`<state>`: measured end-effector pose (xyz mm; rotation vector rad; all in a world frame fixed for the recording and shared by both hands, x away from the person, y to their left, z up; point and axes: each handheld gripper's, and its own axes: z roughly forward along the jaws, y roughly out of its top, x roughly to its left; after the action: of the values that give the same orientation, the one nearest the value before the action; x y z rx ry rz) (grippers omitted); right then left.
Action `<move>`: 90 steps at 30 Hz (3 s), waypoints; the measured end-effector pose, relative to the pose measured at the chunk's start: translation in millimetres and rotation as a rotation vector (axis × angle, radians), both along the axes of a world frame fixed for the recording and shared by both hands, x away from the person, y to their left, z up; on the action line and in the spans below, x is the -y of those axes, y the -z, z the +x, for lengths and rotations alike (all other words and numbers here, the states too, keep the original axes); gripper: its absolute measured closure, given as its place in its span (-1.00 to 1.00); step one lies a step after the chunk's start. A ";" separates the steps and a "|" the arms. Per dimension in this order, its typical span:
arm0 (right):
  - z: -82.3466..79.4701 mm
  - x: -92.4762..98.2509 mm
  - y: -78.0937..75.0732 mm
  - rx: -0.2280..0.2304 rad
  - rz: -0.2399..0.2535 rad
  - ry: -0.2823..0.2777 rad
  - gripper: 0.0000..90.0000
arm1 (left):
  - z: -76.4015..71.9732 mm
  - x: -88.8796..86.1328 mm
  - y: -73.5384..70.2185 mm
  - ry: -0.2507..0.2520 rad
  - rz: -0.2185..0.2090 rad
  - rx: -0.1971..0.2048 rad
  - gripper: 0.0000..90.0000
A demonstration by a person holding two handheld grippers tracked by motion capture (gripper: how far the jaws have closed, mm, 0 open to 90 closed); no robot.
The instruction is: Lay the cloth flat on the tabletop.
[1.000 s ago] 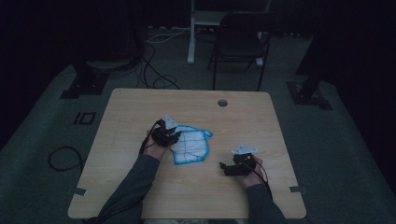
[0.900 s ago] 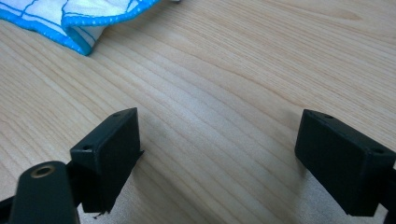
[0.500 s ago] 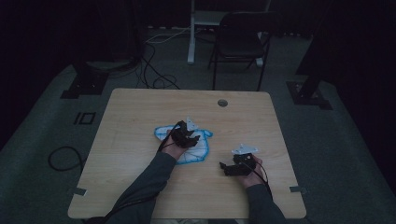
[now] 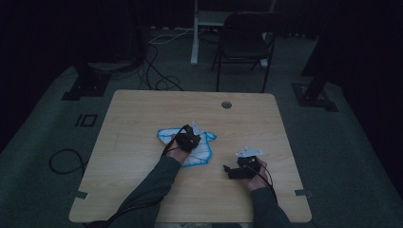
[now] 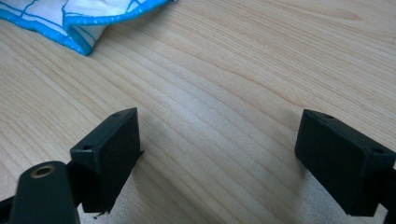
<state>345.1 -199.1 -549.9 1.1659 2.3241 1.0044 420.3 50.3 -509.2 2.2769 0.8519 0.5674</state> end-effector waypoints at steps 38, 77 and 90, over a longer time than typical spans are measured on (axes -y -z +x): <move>0.1 0.1 0.2 0.002 0.000 -0.001 -0.69 | -69.9 -71.6 -19.4 -0.065 -0.181 0.058 0.99; 0.0 0.1 0.1 0.001 0.000 -0.001 -0.69 | -157.1 -128.0 -15.7 -0.141 -0.190 0.059 0.92; 0.0 0.1 0.1 0.001 0.000 -0.001 -0.69 | -125.7 -85.0 -34.6 -0.028 -0.153 0.081 0.81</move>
<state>345.1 -199.2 -550.0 1.1637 2.3243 1.0050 294.6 135.2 -474.6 2.0928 0.8593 0.5823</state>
